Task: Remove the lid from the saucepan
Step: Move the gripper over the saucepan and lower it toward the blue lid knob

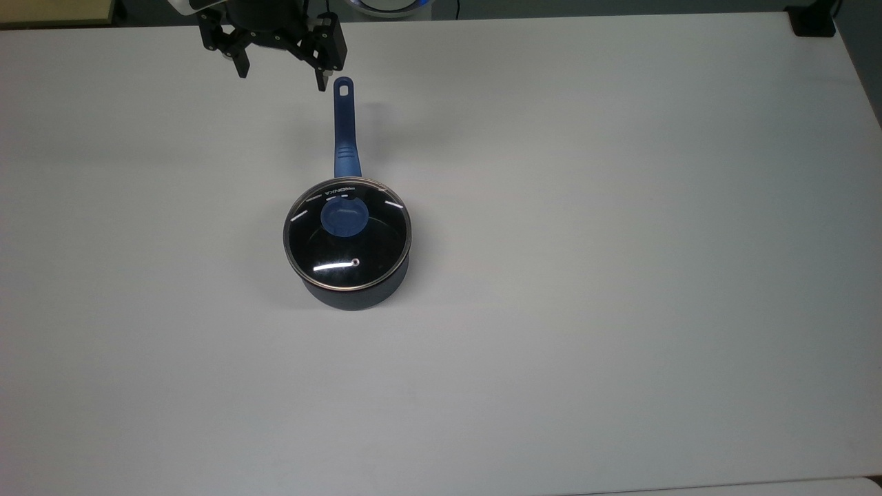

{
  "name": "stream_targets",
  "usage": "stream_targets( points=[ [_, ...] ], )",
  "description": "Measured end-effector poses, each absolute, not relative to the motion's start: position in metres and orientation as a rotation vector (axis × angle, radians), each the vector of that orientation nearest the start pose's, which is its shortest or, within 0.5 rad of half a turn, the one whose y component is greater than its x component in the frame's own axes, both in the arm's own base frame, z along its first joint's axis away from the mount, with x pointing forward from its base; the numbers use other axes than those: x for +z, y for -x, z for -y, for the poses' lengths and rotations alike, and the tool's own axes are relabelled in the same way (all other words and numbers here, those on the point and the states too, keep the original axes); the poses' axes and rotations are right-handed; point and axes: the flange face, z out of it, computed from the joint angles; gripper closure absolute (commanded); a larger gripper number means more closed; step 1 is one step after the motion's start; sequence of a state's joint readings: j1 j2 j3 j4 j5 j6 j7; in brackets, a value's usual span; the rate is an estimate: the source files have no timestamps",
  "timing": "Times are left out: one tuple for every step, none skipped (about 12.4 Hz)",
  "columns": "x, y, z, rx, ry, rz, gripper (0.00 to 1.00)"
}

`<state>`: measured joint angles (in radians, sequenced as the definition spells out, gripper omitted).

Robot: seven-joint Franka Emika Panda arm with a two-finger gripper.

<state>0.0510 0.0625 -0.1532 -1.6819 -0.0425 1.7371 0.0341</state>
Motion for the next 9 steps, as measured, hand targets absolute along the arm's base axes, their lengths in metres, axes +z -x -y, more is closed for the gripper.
stream_targets(
  points=[
    [0.5511,-0.5784,0.0610,0.013,3.186,-0.205,0.00],
    [0.5511,-0.5784,0.0613,0.014,3.187,-0.193,0.00],
    [0.5511,-0.5783,0.0622,0.014,3.187,-0.187,0.00],
    [0.5511,-0.5782,0.0627,0.014,3.187,-0.184,0.00],
    [0.5511,-0.5782,0.0631,0.014,3.188,-0.181,0.00],
    [0.5510,-0.5781,0.0638,0.015,3.188,-0.181,0.00],
    [0.5508,-0.5780,0.0646,0.015,3.188,-0.181,0.00],
    [0.5506,-0.5780,0.0649,0.016,3.188,-0.181,0.00],
    [0.5502,-0.5781,0.0649,0.017,3.188,-0.181,0.00]
  ],
)
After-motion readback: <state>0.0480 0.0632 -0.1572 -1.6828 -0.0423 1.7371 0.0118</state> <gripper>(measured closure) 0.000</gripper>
